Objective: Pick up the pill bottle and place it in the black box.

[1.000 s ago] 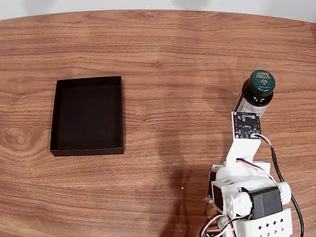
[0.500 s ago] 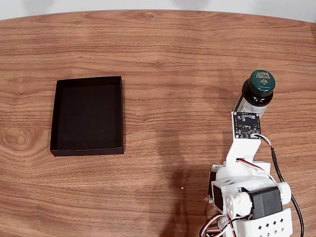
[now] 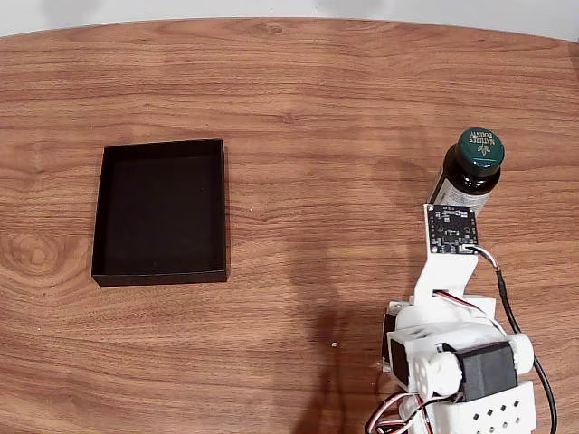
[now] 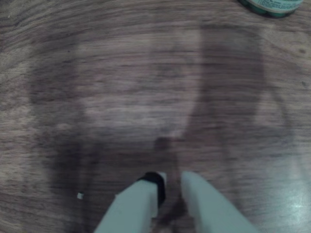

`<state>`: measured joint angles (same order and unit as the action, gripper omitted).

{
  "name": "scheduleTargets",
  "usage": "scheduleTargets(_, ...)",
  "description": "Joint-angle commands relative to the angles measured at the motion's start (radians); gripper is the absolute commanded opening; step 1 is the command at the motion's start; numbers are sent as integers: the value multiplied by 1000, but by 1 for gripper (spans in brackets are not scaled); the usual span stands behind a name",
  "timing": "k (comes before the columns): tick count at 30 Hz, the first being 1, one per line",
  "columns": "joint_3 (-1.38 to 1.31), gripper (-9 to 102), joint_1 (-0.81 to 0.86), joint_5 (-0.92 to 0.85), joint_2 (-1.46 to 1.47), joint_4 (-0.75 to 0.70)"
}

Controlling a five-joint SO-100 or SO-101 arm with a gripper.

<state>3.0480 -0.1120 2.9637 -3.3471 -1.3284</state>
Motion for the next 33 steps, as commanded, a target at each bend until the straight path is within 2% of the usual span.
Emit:
scheduleTargets(1,-18,0,-8,5,9,-170)
scheduleTargets(20,-18,0,-8,8,9,-170)
scheduleTargets(23,-18,0,-5,60,9,-170)
scheduleTargets(30,-18,1,89,101,8,-169)
scheduleTargets(33,-18,4,100,112,8,-146)
